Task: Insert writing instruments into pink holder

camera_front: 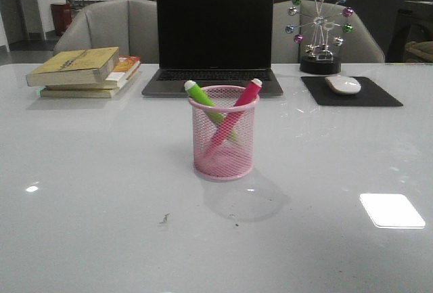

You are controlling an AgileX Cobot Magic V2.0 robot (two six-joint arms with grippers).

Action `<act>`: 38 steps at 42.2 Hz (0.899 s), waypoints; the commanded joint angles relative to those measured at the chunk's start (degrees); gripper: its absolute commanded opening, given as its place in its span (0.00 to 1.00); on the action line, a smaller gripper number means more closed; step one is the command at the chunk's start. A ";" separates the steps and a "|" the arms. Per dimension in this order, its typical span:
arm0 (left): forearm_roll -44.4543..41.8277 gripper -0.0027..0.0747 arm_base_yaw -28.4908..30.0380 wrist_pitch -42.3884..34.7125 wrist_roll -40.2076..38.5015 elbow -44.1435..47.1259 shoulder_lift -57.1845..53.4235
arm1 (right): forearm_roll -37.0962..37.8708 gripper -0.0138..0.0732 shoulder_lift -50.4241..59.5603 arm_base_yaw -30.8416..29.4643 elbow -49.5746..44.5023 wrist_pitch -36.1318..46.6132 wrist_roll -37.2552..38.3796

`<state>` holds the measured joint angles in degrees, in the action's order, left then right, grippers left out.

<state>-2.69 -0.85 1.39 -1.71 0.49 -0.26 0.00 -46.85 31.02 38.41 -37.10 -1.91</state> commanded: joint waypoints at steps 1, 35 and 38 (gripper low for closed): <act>0.00 0.16 -0.36 -4.92 -0.70 0.00 -1.02 | 0.00 0.19 0.78 0.07 1.41 3.11 -0.65; 0.00 0.16 -0.36 -4.92 -0.70 0.00 -1.02 | 0.61 0.19 45.01 -30.09 -34.12 34.21 -0.66; 0.00 0.16 -0.36 -4.92 -0.70 0.00 -1.02 | 0.00 0.19 46.95 -30.15 -36.40 36.48 -0.66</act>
<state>-2.69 -0.85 1.39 -1.71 0.49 -0.26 0.91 -1.10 1.34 2.63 -8.88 -1.99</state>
